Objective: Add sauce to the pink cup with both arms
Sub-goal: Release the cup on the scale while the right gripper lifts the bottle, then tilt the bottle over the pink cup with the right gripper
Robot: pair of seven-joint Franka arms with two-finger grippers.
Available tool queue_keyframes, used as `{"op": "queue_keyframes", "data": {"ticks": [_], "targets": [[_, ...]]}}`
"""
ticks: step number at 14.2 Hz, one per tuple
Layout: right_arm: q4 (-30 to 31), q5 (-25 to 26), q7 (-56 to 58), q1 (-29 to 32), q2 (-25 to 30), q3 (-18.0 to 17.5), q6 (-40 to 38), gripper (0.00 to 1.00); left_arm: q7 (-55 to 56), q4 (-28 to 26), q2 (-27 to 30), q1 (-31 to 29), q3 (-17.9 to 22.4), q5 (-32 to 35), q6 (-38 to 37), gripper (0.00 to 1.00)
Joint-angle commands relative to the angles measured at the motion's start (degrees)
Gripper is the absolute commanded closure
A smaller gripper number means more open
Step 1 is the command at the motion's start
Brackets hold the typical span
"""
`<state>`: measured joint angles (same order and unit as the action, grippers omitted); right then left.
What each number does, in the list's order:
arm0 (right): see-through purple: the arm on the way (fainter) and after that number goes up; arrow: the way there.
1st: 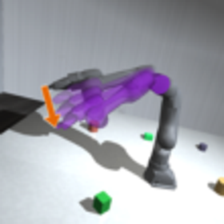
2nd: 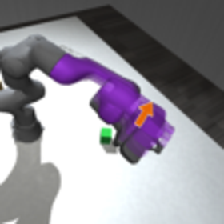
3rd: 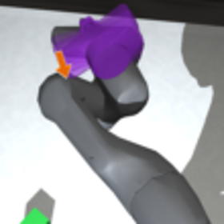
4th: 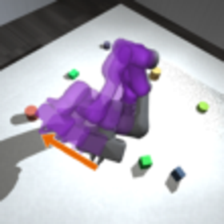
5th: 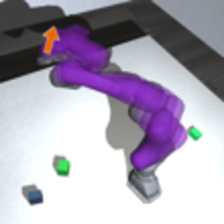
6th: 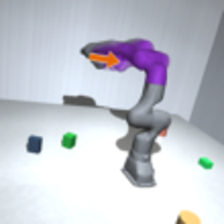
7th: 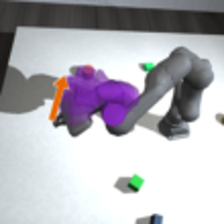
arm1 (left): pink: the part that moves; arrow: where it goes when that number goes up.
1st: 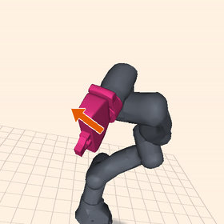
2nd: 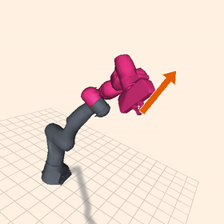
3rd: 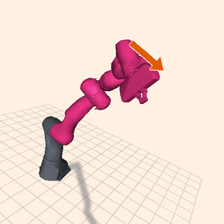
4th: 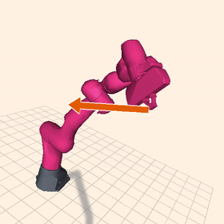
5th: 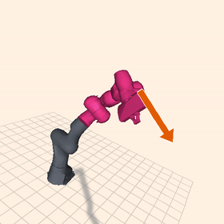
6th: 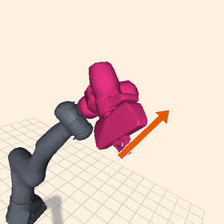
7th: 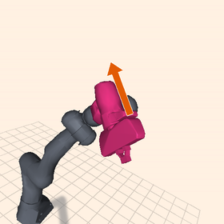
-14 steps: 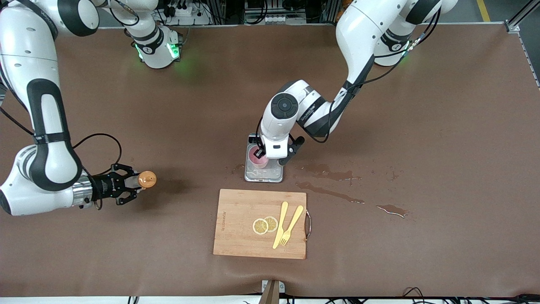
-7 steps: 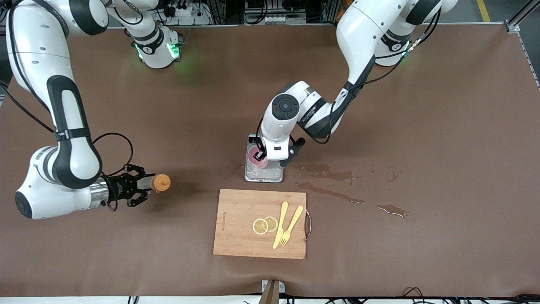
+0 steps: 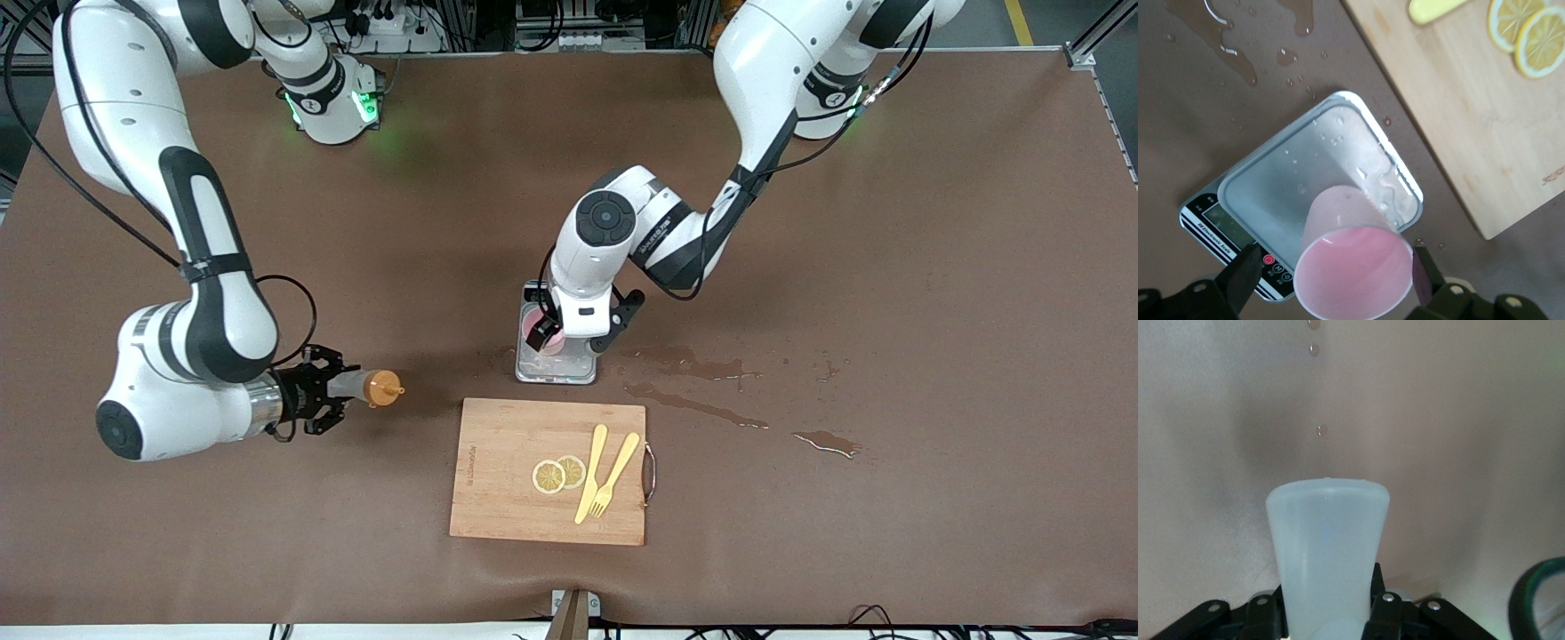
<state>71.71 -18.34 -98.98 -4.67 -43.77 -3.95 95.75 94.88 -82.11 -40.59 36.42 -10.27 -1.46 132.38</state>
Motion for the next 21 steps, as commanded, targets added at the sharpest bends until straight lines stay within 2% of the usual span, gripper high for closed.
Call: {"op": "queue_keyframes", "data": {"ticks": [1,3,7,12,17,21], "targets": [[-1.57,5.32,-6.99,-3.94,1.05,0.44,-0.22,0.65,-0.38,-1.04,4.28,-1.96,-0.01,1.54,-6.23,0.00],[-1.57,7.09,-9.90,-6.22,1.05,0.44,-0.39,0.66,-3.72,-2.26,8.05,-2.67,-0.01,1.54,-13.87,0.00],[-1.57,11.13,-16.93,-9.83,1.14,0.09,-1.96,0.66,-14.43,-4.72,12.99,-8.72,-0.72,1.37,-18.02,0.00],[-1.57,15.53,-21.95,-15.19,2.90,0.00,-7.58,0.67,-31.39,-12.28,22.56,-16.89,-0.98,-1.35,-20.15,0.00],[-1.40,20.10,-23.09,-19.50,4.48,0.52,-15.32,0.72,-49.49,-12.64,25.38,-25.77,-0.98,-3.72,-27.78,0.00],[-1.40,24.31,-27.92,-22.31,4.39,0.44,-15.95,0.72,-57.34,-12.82,26.71,-27.80,-0.89,-3.73,-31.29,0.00]]}}
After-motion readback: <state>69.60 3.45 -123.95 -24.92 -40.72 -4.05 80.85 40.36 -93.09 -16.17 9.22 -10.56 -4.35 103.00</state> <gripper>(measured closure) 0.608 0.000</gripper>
